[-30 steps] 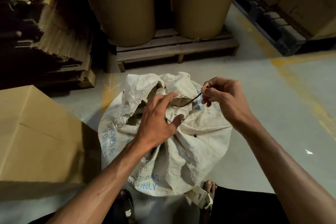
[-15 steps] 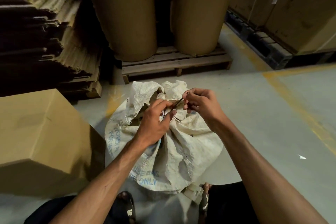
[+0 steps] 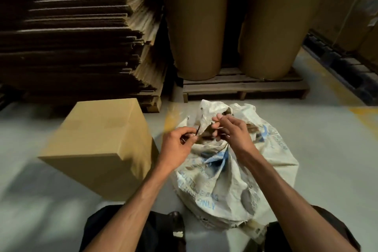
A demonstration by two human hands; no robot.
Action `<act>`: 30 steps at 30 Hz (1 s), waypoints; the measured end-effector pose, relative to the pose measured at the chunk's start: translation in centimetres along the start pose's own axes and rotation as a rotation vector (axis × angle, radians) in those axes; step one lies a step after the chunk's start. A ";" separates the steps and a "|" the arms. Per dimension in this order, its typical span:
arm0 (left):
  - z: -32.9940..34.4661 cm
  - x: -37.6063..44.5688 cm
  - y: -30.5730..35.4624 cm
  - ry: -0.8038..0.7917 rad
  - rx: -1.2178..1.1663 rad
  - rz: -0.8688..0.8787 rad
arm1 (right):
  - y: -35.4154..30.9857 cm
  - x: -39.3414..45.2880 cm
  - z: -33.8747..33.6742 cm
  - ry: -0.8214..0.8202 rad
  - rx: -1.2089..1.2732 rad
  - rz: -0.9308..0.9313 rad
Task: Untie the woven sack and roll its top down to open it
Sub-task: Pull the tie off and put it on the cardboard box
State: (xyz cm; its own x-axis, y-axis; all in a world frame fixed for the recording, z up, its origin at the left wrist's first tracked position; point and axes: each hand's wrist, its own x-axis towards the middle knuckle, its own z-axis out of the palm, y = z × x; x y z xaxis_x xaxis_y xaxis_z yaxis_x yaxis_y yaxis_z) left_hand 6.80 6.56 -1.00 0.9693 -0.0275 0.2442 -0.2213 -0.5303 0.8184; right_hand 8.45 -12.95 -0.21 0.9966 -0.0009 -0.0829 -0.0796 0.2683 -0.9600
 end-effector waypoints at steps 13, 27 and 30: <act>-15.7 0.3 -5.5 0.373 0.330 -0.230 | 6.7 1.4 15.1 -0.203 -0.701 -0.321; -20.6 1.6 -10.0 0.325 0.636 -0.235 | 6.2 2.4 21.5 -0.300 -1.028 -0.345; -18.8 0.8 -8.7 0.300 0.578 -0.202 | 5.5 2.0 20.1 -0.297 -1.056 -0.328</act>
State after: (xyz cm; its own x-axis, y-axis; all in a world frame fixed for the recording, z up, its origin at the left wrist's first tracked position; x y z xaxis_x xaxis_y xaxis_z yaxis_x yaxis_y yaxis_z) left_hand 7.49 27.10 1.89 0.8955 0.3115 0.3179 0.1344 -0.8701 0.4742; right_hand 10.42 7.90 -0.25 0.9279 0.3438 0.1446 0.3454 -0.6460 -0.6807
